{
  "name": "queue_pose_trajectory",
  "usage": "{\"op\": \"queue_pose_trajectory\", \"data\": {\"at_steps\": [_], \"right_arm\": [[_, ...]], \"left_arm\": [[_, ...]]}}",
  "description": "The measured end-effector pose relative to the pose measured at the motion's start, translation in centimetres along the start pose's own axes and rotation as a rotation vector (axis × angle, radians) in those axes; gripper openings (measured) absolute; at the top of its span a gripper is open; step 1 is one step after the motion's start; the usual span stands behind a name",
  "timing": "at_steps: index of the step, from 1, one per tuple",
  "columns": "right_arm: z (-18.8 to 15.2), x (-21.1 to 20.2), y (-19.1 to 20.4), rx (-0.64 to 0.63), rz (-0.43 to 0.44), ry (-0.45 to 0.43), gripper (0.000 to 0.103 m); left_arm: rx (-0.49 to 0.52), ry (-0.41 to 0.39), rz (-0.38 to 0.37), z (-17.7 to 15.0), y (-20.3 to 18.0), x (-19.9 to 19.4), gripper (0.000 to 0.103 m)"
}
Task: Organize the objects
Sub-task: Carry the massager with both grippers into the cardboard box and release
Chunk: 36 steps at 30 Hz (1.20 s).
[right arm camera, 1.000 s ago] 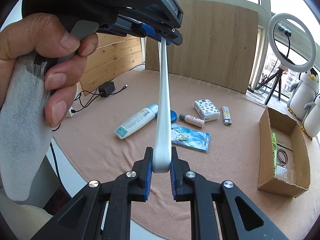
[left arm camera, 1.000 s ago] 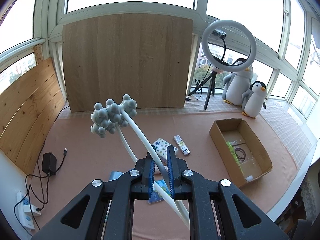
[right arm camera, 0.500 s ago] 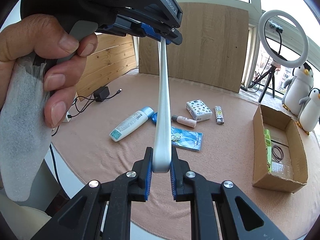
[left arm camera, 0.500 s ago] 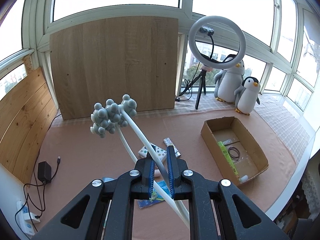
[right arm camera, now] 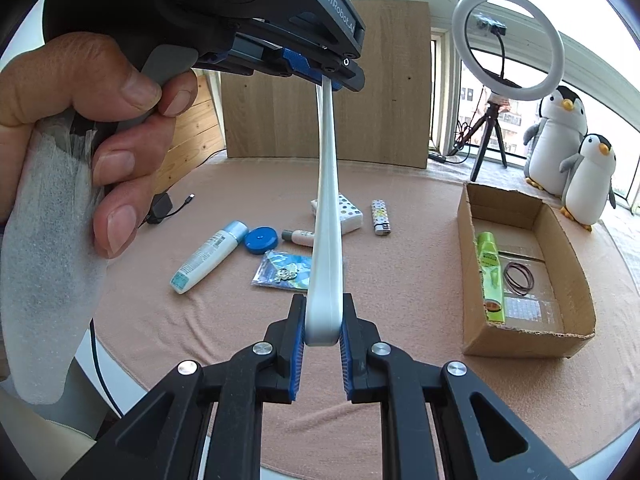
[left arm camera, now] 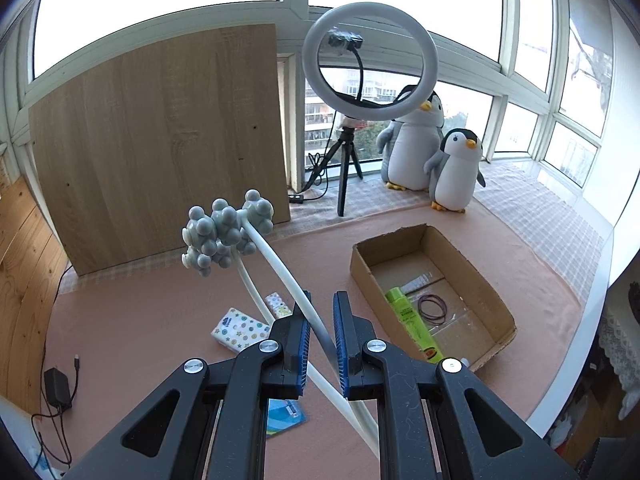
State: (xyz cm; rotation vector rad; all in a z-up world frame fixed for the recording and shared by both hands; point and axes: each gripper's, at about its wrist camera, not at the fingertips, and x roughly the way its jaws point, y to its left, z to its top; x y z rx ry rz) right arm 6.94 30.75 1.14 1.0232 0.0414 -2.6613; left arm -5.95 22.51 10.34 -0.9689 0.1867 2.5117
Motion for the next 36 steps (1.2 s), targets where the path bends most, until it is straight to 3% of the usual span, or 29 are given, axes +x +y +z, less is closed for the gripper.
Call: {"op": "queue_pose_trajectory", "data": {"at_steps": [12,27,29,30,31,33,36], "right_arm": [[-0.6,0.7,-7.0,0.135,-0.099,0.008,0.014],[-0.5,2.1,-14.9,0.226,-0.161,0.03,0.014],[-0.6,2.5,-16.1,0.231,-0.2,0.042,0.013],[-0.9,3.0,-16.9,0.243,-0.242,0.07,0.015],[-1.2,3.6,-17.8,0.263,-0.27,0.112,0.016],[-1.9,3.9,-19.1,0.307,-0.28,0.142,0.024],[-1.7,3.0,-19.2,0.301,-0.31,0.112,0.041]], "left_arm": [[0.098,0.049,-0.113,3.6,-7.2,7.4,0.013],[0.126,0.084,-0.165,6.8,-13.4,15.0,0.016],[0.129,0.081,-0.12,6.7,-13.5,15.9,0.036],[0.136,0.074,-0.091,6.5,-13.4,16.0,0.061],[0.146,0.056,-0.072,6.3,-13.2,15.8,0.078],[0.177,0.013,-0.054,5.5,-12.4,15.0,0.084],[0.188,0.033,-0.02,4.3,-10.4,14.7,0.084]]}}
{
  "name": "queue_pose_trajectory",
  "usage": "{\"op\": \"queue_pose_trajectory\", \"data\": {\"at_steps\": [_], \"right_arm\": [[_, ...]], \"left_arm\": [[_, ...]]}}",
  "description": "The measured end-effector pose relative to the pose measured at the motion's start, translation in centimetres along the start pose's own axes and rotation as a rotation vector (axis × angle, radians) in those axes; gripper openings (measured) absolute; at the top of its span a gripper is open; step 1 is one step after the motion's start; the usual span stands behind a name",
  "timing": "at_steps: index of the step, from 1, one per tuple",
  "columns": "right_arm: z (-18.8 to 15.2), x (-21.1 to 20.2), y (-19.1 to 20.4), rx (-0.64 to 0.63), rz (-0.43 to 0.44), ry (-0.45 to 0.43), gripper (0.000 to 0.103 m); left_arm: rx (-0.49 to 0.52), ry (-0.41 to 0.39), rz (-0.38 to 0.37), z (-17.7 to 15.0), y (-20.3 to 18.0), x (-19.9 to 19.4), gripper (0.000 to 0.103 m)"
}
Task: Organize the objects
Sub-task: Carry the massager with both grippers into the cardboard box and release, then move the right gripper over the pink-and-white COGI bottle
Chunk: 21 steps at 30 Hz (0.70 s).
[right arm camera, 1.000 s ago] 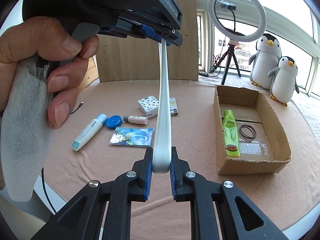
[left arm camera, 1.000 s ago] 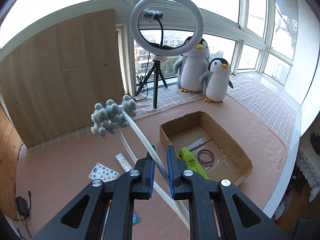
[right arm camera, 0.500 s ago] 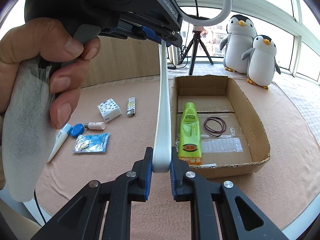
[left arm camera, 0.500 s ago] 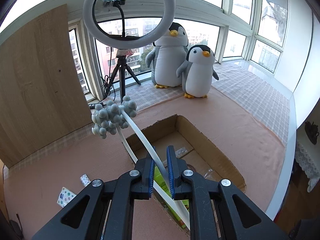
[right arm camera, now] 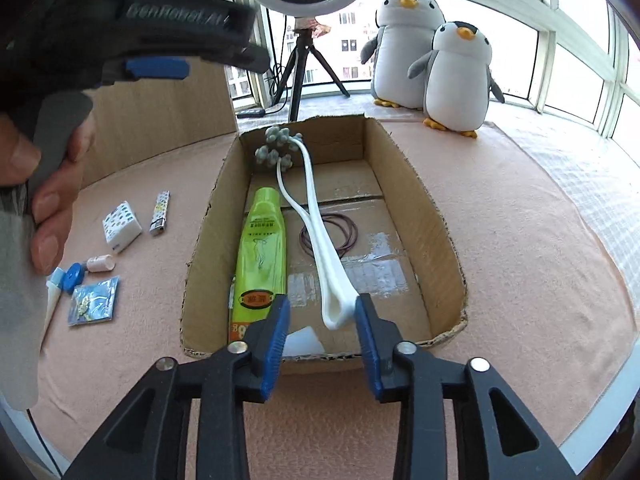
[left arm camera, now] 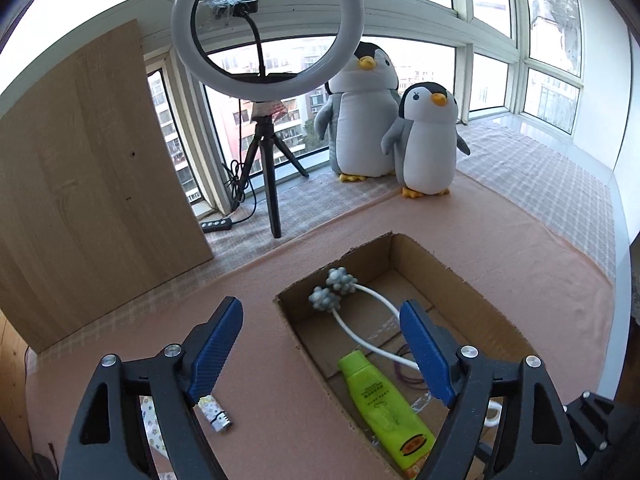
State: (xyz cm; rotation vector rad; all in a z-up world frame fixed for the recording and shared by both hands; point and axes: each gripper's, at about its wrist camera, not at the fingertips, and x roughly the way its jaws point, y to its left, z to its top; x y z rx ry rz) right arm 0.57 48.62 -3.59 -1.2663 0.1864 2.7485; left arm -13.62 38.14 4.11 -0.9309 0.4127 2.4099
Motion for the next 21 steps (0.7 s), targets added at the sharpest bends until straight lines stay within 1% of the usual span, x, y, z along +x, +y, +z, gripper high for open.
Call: {"op": "queue_pose_trajectory", "data": {"at_steps": [3,7,10,13,16,17,18,21], "right_arm": [[0.5,-0.6,0.6,-0.004,-0.002,-0.027,0.042],[1.3,-1.0,2.9,-0.04,0.037,-0.054,0.042],[1.9,-0.6,5.5,-0.093,0.071,-0.05,0.042],[2.1,0.0,8.2,-0.148,0.117,-0.038,0.042],[1.7,1.1,11.3,-0.218,0.165,-0.026,0.046],[1.5,1.6,12.5,-0.244,0.165,-0.019,0.047],[1.2,2.3,13.7,-0.261,0.169,0.006,0.047],[0.3,3.9,16.7,-0.262,0.225,0.057,0.048]], "left_arm": [[-0.019,0.032,0.025,-2.1,2.5,-0.9,0.084],[-0.061,0.064,0.102,-6.0,7.1,-2.9,0.084],[-0.146,0.096,0.169,-9.5,11.7,-4.7,0.084],[-0.267,0.124,0.22,-13.4,16.6,-6.9,0.084],[-0.37,0.115,0.263,-17.5,21.1,-9.5,0.084],[-0.392,0.133,0.276,-18.8,22.4,-10.1,0.084],[-0.408,0.143,0.287,-20.0,23.7,-10.8,0.084],[-0.451,0.155,0.367,-23.6,27.0,-13.4,0.084]]}}
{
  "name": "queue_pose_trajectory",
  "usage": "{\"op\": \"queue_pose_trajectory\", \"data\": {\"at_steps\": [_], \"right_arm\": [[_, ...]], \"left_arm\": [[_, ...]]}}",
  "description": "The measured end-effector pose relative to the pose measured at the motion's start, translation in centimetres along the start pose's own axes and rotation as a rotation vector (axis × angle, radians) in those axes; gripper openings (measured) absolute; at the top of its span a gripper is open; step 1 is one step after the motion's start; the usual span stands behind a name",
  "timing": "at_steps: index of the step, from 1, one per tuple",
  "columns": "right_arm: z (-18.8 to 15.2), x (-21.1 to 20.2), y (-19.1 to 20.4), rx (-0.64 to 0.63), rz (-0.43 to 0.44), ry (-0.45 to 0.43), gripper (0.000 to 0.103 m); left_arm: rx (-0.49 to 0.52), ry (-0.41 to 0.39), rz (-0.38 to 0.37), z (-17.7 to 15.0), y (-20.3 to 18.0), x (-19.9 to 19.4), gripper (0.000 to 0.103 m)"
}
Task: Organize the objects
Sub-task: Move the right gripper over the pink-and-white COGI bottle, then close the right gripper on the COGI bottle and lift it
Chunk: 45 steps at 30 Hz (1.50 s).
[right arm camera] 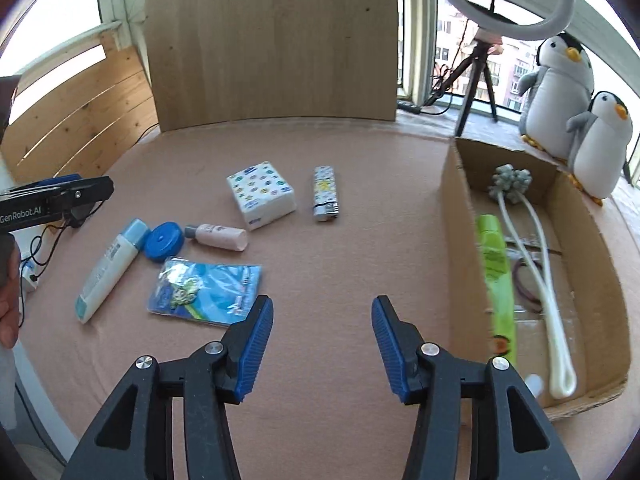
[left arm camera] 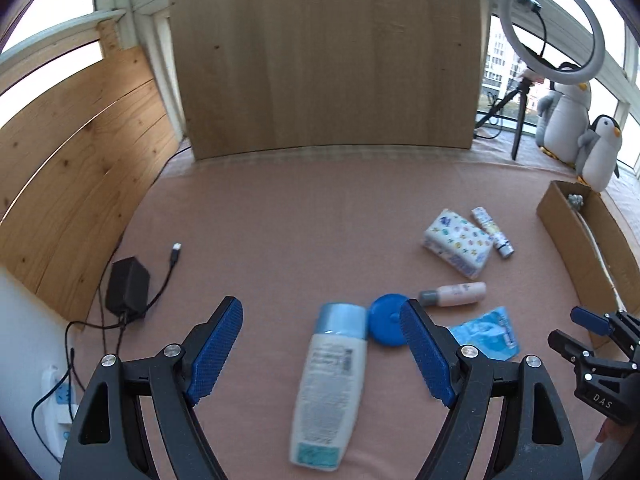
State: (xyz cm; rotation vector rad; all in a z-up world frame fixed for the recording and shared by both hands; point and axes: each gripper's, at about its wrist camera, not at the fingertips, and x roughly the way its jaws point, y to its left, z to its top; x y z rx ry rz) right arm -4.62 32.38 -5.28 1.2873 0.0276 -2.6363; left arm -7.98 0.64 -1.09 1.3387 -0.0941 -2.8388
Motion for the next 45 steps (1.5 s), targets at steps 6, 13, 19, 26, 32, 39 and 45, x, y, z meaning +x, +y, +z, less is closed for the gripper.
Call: {"op": "queue_pose_trajectory", "data": {"at_steps": [6,13,19,26,32,39,45], "right_arm": [[1.0,4.4,4.9,-0.194,0.063,0.078,0.048],[4.2,8.7,5.9,-0.325,0.106,0.084,0.049],[4.7,10.0,7.4,-0.388,0.173,0.1,0.048],[3.7,9.3,8.5,-0.386,0.187,0.106,0.032],[3.1,8.8,9.3,-0.376,0.177,0.096,0.018],[1.3,4.5,9.1,-0.302,0.157,0.027,0.018],[-5.1,0.6,9.6,-0.25,0.179,0.089,0.018]], "left_arm": [[-0.22,0.052,0.051,-4.5,7.5,-0.8,0.084],[-0.245,0.046,0.041,-7.1,8.9,-2.9,0.084],[-0.255,0.038,0.041,-7.8,8.5,-4.2,0.084],[-0.256,0.044,0.024,-8.6,8.1,-4.9,0.084],[-0.236,0.055,0.002,-9.0,6.9,-5.0,0.084],[-0.201,0.074,-0.096,-8.0,3.6,-4.4,0.084],[-0.131,0.161,-0.215,-8.1,-1.8,-2.1,0.083]]}}
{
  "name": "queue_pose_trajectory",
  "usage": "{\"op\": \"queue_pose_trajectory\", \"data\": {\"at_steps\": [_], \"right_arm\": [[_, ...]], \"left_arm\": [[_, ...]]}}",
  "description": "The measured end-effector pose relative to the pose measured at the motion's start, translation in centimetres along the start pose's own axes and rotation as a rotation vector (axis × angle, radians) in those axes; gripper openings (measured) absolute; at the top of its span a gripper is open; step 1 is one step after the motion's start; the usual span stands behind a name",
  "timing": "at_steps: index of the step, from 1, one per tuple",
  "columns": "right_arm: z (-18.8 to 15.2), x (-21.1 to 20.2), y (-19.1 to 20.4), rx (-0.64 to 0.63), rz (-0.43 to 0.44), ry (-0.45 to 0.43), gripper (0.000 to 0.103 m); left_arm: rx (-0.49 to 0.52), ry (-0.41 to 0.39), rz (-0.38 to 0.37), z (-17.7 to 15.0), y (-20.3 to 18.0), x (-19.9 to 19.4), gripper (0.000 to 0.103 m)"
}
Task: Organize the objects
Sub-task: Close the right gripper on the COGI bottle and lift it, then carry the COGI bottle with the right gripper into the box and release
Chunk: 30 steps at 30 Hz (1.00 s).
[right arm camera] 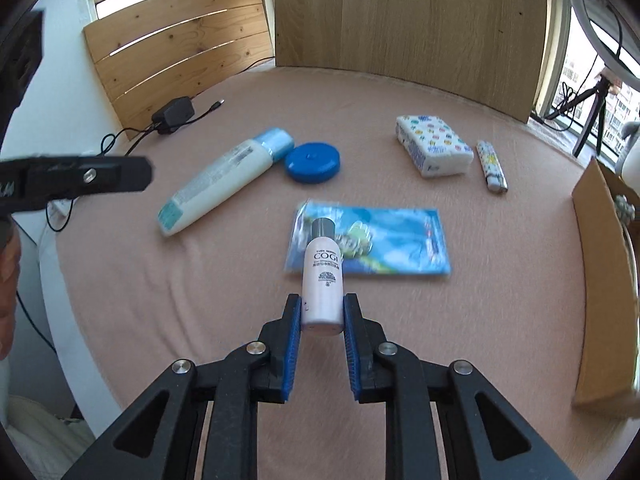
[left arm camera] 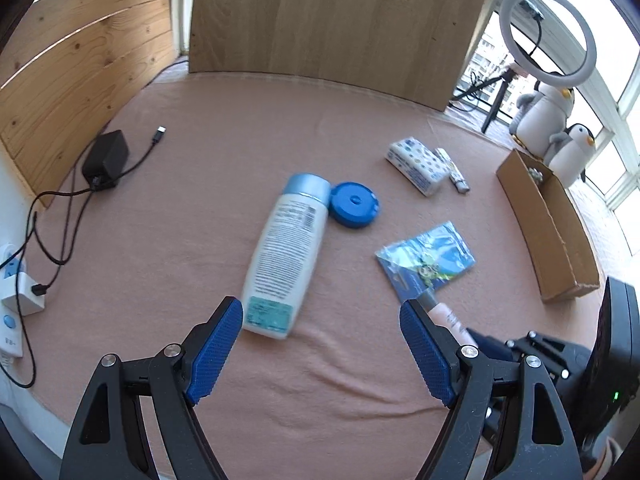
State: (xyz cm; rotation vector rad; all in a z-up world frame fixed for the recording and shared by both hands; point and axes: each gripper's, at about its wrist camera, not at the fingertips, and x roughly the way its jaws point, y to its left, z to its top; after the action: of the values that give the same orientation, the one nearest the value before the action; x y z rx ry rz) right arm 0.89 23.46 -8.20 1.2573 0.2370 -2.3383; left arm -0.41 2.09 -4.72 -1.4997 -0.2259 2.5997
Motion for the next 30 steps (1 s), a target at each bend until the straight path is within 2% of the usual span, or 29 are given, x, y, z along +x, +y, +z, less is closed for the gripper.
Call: {"op": "queue_pose_trajectory", "data": {"at_steps": [6,11,13,16,17,18,19,30], "right_arm": [[-4.0,-0.8,2.4,0.027,-0.011,-0.007,0.019],[-4.5,-1.2,2.8,0.006,-0.026,-0.035,0.022],[-4.9,-1.5,2.5,0.012,-0.027,-0.043,0.023],[-5.1,-1.4,2.4,0.019,-0.022,-0.056,0.023],[-5.1,-1.4,2.4,0.014,-0.025,-0.059,0.023],[-5.1,-1.4,2.5,0.012,-0.027,-0.063,0.022],[-5.2,-1.3,2.5,0.014,-0.027,-0.068,0.022],[-5.1,-1.3,2.4,0.029,-0.025,-0.093,0.018]], "left_arm": [[0.038,0.119,-0.087,-1.5,-3.9,3.7,0.083],[0.039,0.192,-0.113,-2.6,-5.6,5.7,0.076],[0.044,0.213,-0.124,-3.0,-6.1,6.3,0.067],[0.063,0.208,-0.119,-3.0,-6.8,6.6,0.062],[0.067,0.209,-0.122,-3.0,-7.0,6.8,0.056],[0.075,0.212,-0.121,-2.9,-7.2,7.0,0.043],[0.083,0.214,-0.122,-2.7,-7.3,7.1,0.036],[0.104,0.19,-0.118,-2.4,-7.7,6.5,0.031]]}}
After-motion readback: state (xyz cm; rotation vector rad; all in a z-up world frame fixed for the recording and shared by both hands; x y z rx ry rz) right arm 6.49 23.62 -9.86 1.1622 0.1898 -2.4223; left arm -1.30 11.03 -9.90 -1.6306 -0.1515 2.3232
